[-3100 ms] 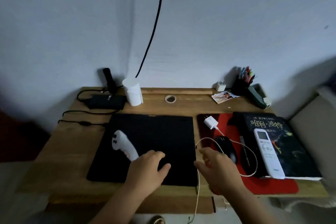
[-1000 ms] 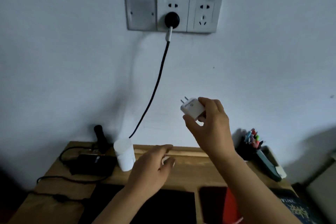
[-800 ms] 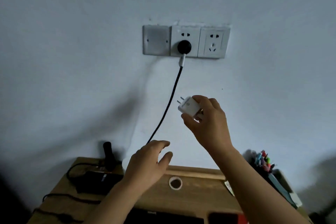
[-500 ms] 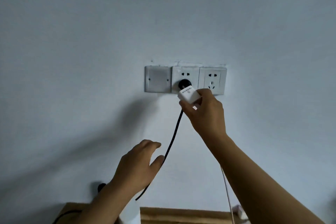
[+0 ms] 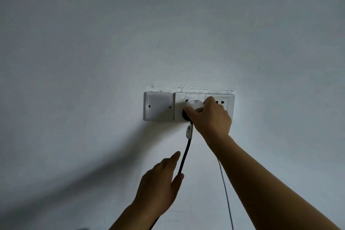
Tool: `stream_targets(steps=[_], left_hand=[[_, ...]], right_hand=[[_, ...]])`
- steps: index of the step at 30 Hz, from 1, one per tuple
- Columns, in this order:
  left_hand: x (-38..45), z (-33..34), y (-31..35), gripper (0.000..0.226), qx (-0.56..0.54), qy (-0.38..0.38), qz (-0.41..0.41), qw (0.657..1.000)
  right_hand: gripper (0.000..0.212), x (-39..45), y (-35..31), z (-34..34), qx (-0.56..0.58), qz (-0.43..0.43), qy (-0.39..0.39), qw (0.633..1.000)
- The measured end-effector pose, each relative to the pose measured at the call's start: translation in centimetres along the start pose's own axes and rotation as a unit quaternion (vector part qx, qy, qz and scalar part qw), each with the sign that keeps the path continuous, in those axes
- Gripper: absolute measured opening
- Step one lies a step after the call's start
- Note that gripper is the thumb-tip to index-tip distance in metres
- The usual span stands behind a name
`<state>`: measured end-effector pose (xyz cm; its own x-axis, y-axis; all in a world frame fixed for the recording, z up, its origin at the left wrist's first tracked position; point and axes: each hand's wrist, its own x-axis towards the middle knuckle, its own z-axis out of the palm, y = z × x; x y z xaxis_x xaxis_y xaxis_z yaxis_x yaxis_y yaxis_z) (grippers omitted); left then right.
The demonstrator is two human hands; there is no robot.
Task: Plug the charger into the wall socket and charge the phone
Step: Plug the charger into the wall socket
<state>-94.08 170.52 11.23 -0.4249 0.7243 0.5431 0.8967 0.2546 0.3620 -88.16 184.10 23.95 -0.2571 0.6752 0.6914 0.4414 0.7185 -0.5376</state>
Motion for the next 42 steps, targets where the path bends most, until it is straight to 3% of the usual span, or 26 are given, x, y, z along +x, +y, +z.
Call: stream_targets(steps=[10,16,21,29,42], left_hand=[[0.6,0.2,0.9,0.034,0.0,0.04,0.006,0.999],[0.6,0.3,1.2,0.032,0.001,0.044,-0.001,0.999],[1.2,0.4,1.9,0.049,-0.045,0.078,-0.013,0.996],[2.8,1.0,5.0,0.075,-0.072,0.146,0.04,0.986],[2.8,0.8,5.4,0.077,-0.056,0.136,0.046,0.988]], right_hand=[[0.022,1.7,-1.9,-0.3,-0.042,0.033,-0.029,0.998],[0.041,1.0,-0.5,-0.4,-0.013,0.031,0.009,0.999],[0.047,0.7,3.7,-1.6,-0.019,0.056,0.089,0.994],[0.046,0.8,6.2,-1.9,-0.021,0.036,0.097,0.994],[0.041,1.7,5.0,-1.8,-0.029,0.046,0.088,0.995]])
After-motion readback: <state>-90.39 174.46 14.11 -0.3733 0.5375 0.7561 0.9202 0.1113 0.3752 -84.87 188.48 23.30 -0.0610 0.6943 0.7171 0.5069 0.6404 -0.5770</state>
